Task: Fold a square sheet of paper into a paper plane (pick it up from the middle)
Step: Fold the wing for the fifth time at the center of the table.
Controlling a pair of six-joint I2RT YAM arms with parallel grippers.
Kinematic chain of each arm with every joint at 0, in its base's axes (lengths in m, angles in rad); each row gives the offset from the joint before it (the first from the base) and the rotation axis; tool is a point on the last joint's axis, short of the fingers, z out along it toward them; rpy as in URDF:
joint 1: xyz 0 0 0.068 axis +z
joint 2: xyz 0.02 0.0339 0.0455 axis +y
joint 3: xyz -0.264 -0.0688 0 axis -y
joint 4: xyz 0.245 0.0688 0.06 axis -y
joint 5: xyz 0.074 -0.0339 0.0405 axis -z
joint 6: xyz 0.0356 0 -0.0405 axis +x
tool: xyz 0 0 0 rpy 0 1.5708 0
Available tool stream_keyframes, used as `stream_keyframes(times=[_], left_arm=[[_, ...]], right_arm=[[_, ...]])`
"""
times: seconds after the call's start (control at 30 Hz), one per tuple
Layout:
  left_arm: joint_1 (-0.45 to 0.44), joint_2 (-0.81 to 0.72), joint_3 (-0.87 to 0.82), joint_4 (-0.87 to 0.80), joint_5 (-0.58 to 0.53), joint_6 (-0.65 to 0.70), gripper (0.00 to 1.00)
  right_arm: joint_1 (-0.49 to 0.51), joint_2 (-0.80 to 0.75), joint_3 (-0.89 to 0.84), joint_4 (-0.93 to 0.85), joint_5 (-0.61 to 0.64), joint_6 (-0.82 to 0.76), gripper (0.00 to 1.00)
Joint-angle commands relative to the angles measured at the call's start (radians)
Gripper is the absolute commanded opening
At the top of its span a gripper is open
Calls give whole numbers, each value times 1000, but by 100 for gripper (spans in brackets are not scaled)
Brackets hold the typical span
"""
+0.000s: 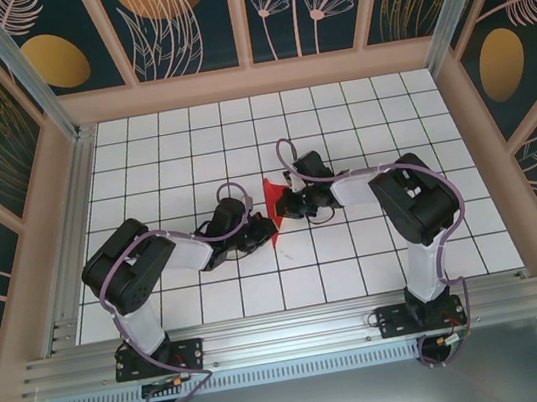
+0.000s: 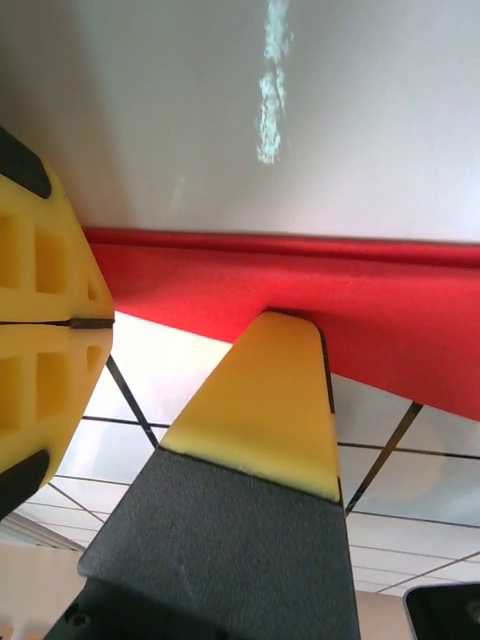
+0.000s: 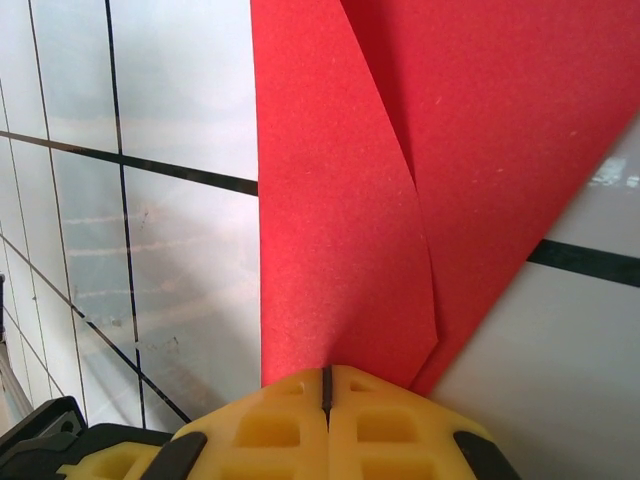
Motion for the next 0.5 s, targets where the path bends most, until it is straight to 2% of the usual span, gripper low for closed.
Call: stream_keyframes(times=[0.0,0.17,0.33,0.47], left_arm=[[-3,14,-2,-100,-37,1,5],[-4,10,-18,-165,-79,2,0],[-4,23,-16,-196,-88,18,0],[-4,26,-16,-207,-94,38,0]], right_arm=[[-8,19,-4,-104,17,27,0],[-9,-36,-9,-45,-6,38,0],[-9,-97,19,29,-61,31,0],[-9,-84,46,18,-75,17,0]])
